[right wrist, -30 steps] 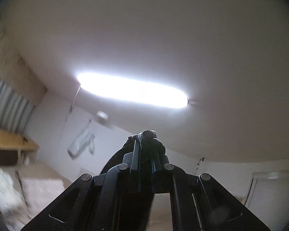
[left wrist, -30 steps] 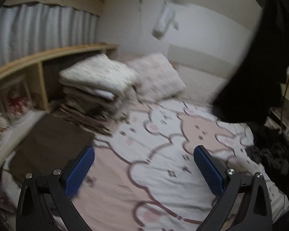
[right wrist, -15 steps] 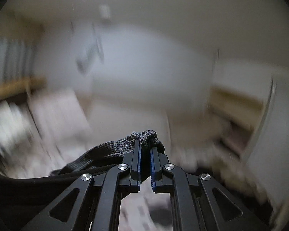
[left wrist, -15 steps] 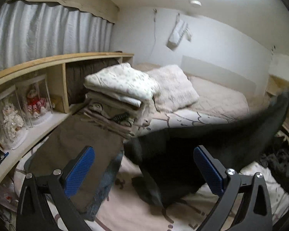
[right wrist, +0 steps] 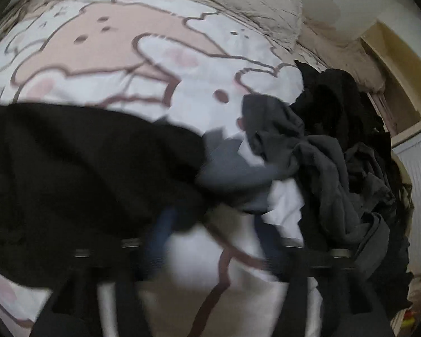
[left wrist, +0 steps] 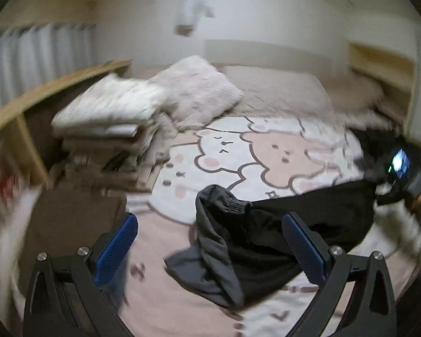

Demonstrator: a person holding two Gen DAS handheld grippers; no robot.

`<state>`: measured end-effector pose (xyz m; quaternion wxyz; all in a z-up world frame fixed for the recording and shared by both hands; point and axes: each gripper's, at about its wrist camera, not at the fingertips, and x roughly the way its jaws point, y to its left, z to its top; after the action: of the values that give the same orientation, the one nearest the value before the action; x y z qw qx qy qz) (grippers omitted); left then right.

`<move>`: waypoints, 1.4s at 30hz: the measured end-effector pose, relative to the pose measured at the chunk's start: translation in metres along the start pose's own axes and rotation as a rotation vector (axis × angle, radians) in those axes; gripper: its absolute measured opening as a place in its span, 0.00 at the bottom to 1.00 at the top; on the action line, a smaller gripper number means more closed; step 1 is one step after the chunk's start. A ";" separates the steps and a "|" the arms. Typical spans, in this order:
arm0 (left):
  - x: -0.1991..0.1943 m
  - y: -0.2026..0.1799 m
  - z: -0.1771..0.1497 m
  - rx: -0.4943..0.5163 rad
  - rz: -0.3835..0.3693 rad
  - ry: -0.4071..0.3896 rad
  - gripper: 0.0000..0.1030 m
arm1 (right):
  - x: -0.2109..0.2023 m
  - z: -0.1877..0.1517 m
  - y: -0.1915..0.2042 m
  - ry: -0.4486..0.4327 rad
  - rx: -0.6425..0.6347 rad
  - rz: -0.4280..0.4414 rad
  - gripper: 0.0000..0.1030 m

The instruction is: Fold clothes

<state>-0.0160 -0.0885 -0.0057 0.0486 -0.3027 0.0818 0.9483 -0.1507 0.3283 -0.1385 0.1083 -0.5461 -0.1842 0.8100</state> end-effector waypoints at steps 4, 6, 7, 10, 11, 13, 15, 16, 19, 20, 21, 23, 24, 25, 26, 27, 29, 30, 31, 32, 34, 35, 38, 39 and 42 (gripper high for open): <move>0.037 -0.008 0.008 0.212 -0.046 0.008 1.00 | -0.036 -0.020 0.018 -0.093 -0.101 -0.069 0.79; 0.058 -0.014 0.008 0.345 -0.100 0.033 0.88 | -0.060 -0.036 0.034 -0.197 -0.176 -0.102 0.79; 0.066 -0.019 0.006 0.416 -0.107 0.042 0.76 | -0.072 -0.044 0.044 -0.248 -0.219 -0.116 0.79; 0.094 -0.033 -0.004 0.716 -0.099 0.060 0.64 | -0.102 -0.069 0.074 -0.373 -0.363 -0.139 0.79; 0.101 -0.036 -0.007 0.817 -0.101 0.056 0.63 | -0.110 -0.079 0.087 -0.403 -0.420 -0.140 0.79; 0.112 -0.043 -0.015 1.038 -0.072 0.027 0.63 | -0.112 -0.091 0.108 -0.426 -0.499 -0.127 0.79; 0.121 -0.047 -0.021 1.211 -0.076 0.011 0.63 | -0.113 -0.097 0.126 -0.424 -0.549 -0.084 0.79; 0.125 -0.048 -0.024 1.293 -0.080 0.005 0.63 | -0.112 -0.098 0.133 -0.418 -0.566 -0.061 0.79; 0.138 -0.057 -0.036 1.506 -0.145 0.045 0.63 | -0.111 -0.098 0.148 -0.409 -0.598 -0.017 0.79; 0.142 -0.059 -0.041 1.566 -0.169 0.060 0.63 | -0.111 -0.097 0.152 -0.411 -0.612 -0.005 0.79; 0.146 -0.062 -0.046 1.625 -0.195 0.076 0.63 | -0.112 -0.097 0.155 -0.415 -0.620 0.003 0.79; 0.155 -0.066 -0.056 1.755 -0.214 0.071 0.63 | -0.113 -0.095 0.159 -0.420 -0.633 0.019 0.79; 0.159 -0.068 -0.059 1.802 -0.217 0.069 0.63 | -0.112 -0.093 0.160 -0.422 -0.640 0.026 0.79; 0.163 -0.071 -0.062 1.847 -0.224 0.072 0.63 | -0.112 -0.094 0.163 -0.425 -0.649 0.021 0.79; 0.168 -0.074 -0.065 1.892 -0.233 0.076 0.63 | -0.111 -0.093 0.166 -0.424 -0.663 0.018 0.79; 0.170 -0.076 -0.068 1.938 -0.240 0.074 0.63 | -0.110 -0.094 0.168 -0.423 -0.680 0.019 0.79; 0.173 -0.078 -0.080 2.046 -0.249 0.050 0.63 | -0.110 -0.097 0.174 -0.433 -0.712 0.022 0.79; 0.174 -0.078 -0.087 2.101 -0.252 0.036 0.63 | -0.110 -0.100 0.177 -0.440 -0.728 0.024 0.79; 0.174 -0.077 -0.091 2.121 -0.256 0.039 0.63 | -0.112 -0.103 0.179 -0.453 -0.753 0.027 0.79; 0.175 -0.076 -0.095 2.134 -0.261 0.047 0.63 | -0.113 -0.107 0.183 -0.470 -0.776 0.021 0.79; 0.175 -0.076 -0.099 2.112 -0.264 0.081 0.46 | -0.115 -0.119 0.192 -0.532 -0.837 -0.032 0.79; 0.176 -0.077 -0.098 2.067 -0.262 0.110 0.24 | -0.115 -0.124 0.195 -0.564 -0.870 -0.052 0.79; 0.173 -0.083 -0.079 1.825 -0.258 0.185 0.22 | -0.117 -0.145 0.209 -0.675 -0.983 -0.096 0.79; 0.169 -0.085 -0.068 1.710 -0.269 0.209 0.21 | -0.118 -0.151 0.214 -0.701 -1.007 -0.101 0.79; 0.157 -0.086 -0.017 1.308 -0.342 0.270 0.20 | -0.118 -0.163 0.227 -0.763 -1.057 -0.115 0.79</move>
<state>-0.1216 -0.0007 -0.1214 0.3597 -0.3351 0.5937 0.6370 0.0502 0.1071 -0.1883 -0.2044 -0.1891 -0.6121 0.7401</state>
